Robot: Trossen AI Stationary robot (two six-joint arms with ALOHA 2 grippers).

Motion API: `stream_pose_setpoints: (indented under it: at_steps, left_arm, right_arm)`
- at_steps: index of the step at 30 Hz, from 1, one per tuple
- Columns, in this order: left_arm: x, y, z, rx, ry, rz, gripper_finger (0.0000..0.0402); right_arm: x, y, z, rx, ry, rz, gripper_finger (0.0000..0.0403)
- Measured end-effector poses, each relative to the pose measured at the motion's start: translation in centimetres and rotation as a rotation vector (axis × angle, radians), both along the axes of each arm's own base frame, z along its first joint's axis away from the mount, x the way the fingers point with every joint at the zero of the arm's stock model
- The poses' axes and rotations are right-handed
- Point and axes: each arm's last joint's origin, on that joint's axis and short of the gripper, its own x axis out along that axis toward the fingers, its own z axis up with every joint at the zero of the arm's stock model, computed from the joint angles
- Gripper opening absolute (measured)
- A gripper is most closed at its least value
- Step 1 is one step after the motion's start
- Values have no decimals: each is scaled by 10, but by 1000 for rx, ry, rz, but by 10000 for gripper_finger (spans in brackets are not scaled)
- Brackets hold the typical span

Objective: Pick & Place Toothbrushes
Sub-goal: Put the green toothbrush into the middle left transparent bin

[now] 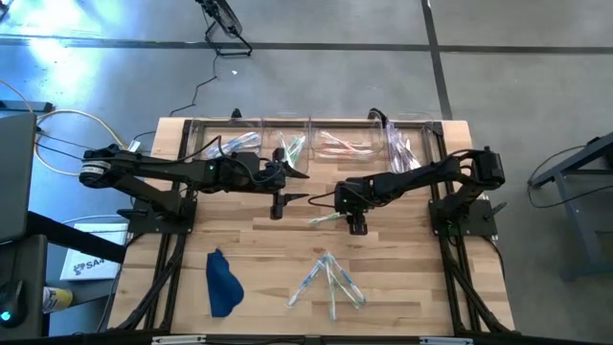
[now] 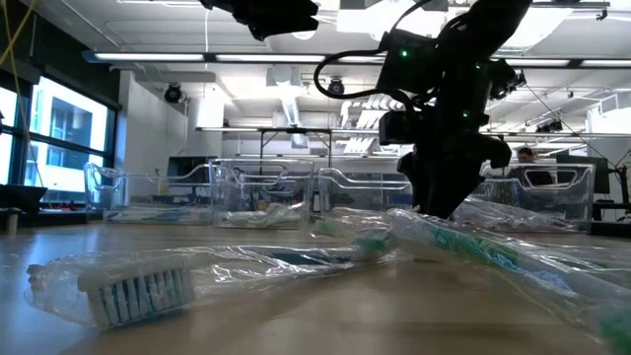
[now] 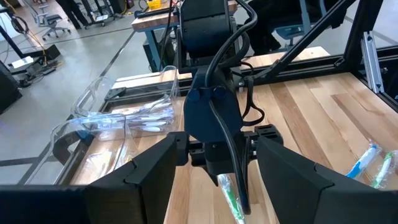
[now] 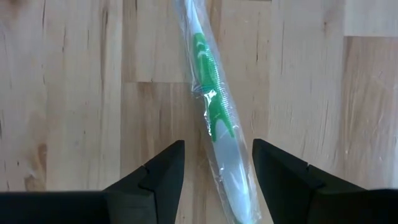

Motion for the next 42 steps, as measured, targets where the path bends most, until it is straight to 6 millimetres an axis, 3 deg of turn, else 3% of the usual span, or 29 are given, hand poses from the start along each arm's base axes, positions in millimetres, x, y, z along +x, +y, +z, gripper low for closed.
stream_pose_setpoints:
  at_steps: [16, 24, 30, 42]
  left_arm:
    - [0, 0, 0, 0, 0, 0, 219]
    - [0, 0, 0, 0, 4, 0, 219]
    - [0, 0, -1, 0, 13, 1, 219]
    - [0, 0, -1, 0, 14, 1, 219]
  right_arm:
    - [0, 0, -1, 6, 0, 2, 183]
    - [6, 0, -19, 28, 43, -45, 183]
    - [6, 0, -20, 28, 45, -41, 180]
    - [6, 0, -22, 27, 46, -39, 85]
